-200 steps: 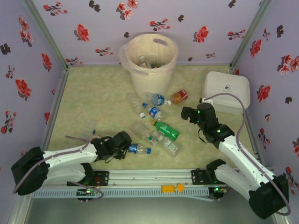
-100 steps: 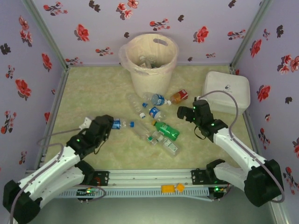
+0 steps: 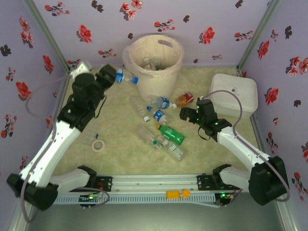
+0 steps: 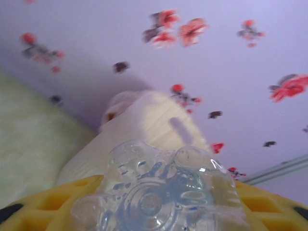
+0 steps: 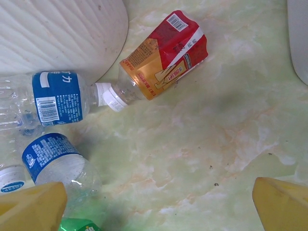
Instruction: Put the plastic bottles in the bin
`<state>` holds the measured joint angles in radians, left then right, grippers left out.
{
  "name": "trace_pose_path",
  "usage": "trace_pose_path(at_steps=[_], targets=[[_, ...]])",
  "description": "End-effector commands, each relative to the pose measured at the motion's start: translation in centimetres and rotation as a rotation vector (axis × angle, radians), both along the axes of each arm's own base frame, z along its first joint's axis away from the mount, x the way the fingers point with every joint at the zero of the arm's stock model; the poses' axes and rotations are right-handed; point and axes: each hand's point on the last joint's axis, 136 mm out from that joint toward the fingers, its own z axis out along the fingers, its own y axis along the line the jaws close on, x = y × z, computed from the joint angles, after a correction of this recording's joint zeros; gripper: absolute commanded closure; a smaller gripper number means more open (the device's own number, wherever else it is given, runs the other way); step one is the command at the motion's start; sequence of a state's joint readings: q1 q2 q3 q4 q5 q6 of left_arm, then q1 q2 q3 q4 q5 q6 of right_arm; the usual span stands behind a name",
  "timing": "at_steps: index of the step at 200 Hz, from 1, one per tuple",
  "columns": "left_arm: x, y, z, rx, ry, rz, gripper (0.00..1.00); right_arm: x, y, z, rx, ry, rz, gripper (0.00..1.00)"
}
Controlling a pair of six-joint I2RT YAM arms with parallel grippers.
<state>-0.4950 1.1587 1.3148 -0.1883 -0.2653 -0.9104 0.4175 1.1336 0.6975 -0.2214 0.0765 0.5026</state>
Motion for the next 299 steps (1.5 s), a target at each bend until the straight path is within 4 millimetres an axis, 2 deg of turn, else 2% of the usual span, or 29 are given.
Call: trace_pose_path(at_steps=[1,24,72,104,125,146,169,176,200,222,256,278,281,299], targets=[[2.7,-2.7,4.6,0.149,-0.139,-0.093,0.7,0.4,0.5,0.6,0.036,-0.013,0.004,0.0],[5.8,-4.7,6.7,0.198,-0.186,-0.113,0.7,0.1,0.4,0.0,0.041,0.004,0.001,0.0],[12.0,-9.5,5.8,0.253,-0.175,-0.184,0.71,-0.6,-0.3,-0.7,0.034,0.025,-0.028,0.0],[15.3,-12.2,3.1,0.36,-0.119,-0.217,0.7,-1.0,-0.7,-1.1,0.039,0.026,-0.046,0.0],[17.0,-13.2,1.1,0.463,-0.077,-0.211,0.7,-0.9,-0.8,-1.3,0.036,0.03,-0.052,0.0],[18.0,-14.2,-1.1,0.574,-0.036,-0.211,0.68,-0.7,-0.9,-1.4,0.031,0.037,-0.052,0.0],[18.4,-14.8,-2.3,0.64,-0.022,-0.211,0.63,-0.5,-1.1,-1.4,0.023,0.049,-0.067,0.0],[18.5,-14.9,-2.7,0.651,-0.017,-0.214,0.56,-0.4,-1.3,-1.5,0.022,0.055,-0.077,0.0],[18.4,-14.9,-3.0,0.665,-0.01,-0.22,0.21,0.0,-1.7,-1.7,0.035,0.064,-0.122,0.0],[17.4,-14.8,-1.6,0.677,-0.033,-0.225,0.01,0.7,-1.8,-1.8,0.072,0.069,-0.161,0.0],[14.2,-14.4,1.8,0.699,-0.092,-0.246,0.0,2.3,-1.9,-2.1,0.144,0.099,-0.203,0.0],[10.9,-14.2,3.8,0.701,-0.16,-0.271,0.0,3.6,-1.6,-2.1,0.193,0.119,-0.213,0.0],[10.5,-14.5,3.3,0.707,-0.161,-0.281,0.0,3.9,-1.5,-2.1,0.197,0.122,-0.215,0.0],[7.1,-13.9,4.4,0.689,-0.235,-0.289,0.0,5.4,-1.2,-2.1,0.233,0.136,-0.225,0.0]])
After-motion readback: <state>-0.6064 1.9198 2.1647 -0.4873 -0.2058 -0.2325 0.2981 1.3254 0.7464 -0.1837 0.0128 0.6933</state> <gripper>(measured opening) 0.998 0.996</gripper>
